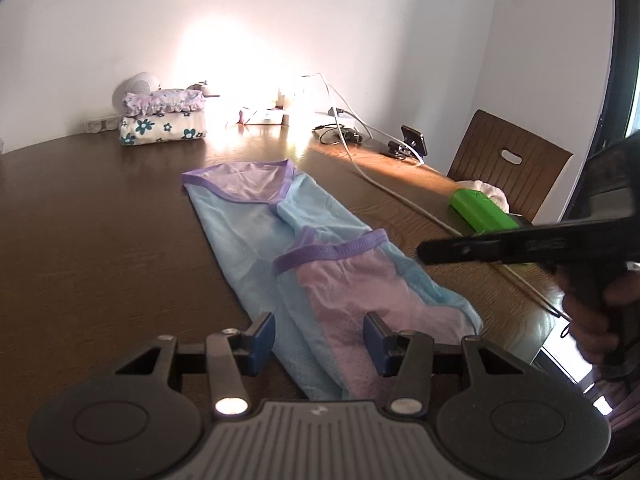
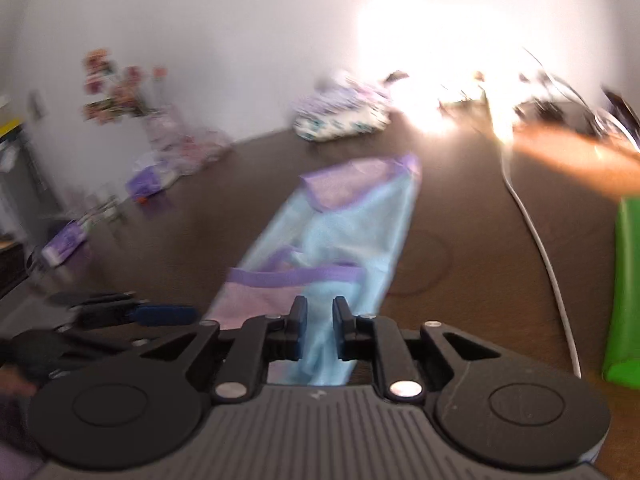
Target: Fold clothes
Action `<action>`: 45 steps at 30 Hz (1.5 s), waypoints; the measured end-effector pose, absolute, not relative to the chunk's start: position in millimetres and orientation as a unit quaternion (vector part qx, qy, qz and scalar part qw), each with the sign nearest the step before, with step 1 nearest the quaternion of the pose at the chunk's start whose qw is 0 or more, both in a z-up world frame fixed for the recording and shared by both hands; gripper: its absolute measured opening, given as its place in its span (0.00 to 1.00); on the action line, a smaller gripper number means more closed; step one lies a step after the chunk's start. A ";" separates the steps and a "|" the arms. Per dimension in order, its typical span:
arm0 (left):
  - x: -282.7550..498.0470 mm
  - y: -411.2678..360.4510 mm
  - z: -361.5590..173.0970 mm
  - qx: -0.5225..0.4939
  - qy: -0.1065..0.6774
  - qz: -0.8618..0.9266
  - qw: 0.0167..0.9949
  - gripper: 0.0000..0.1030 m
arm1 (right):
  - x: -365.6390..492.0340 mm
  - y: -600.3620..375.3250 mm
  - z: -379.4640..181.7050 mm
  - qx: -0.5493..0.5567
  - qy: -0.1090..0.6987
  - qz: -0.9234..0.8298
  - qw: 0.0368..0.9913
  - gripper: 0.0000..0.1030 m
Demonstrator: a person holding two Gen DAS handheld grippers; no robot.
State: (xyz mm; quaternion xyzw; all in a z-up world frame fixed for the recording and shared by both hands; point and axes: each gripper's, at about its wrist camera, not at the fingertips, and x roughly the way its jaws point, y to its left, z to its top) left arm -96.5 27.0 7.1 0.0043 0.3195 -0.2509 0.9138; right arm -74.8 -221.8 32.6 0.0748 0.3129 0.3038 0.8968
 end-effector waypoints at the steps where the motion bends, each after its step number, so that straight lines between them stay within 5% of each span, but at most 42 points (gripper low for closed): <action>1: -97.0 28.1 6.8 0.007 0.320 -0.250 0.914 0.46 | -76.8 -220.5 34.0 0.066 0.311 0.306 0.897 0.14; 9: -112.2 49.2 20.5 0.020 0.299 -0.257 0.919 0.47 | -81.8 -227.7 26.9 0.039 0.331 0.277 0.901 0.15; 14: -119.8 34.7 31.3 0.023 0.272 -0.351 0.896 0.51 | -103.5 -226.3 39.4 0.003 0.293 0.347 0.891 0.29; 23: -73.9 36.7 18.0 0.003 0.301 -0.350 0.887 0.52 | -106.3 -210.1 24.2 -0.027 0.329 0.349 0.877 0.30; 29: -24.7 60.1 10.1 -0.041 0.334 -0.366 0.868 0.39 | -106.6 -210.1 21.5 -0.029 0.334 0.349 0.875 0.31; 33: -8.1 71.8 7.7 -0.066 0.344 -0.369 0.861 0.19 | -106.3 -211.5 20.1 -0.025 0.333 0.347 0.877 0.33; 45: 3.6 46.3 -2.1 -0.025 0.371 -0.370 0.851 0.17 | -107.2 -212.0 18.8 -0.017 0.331 0.347 0.877 0.34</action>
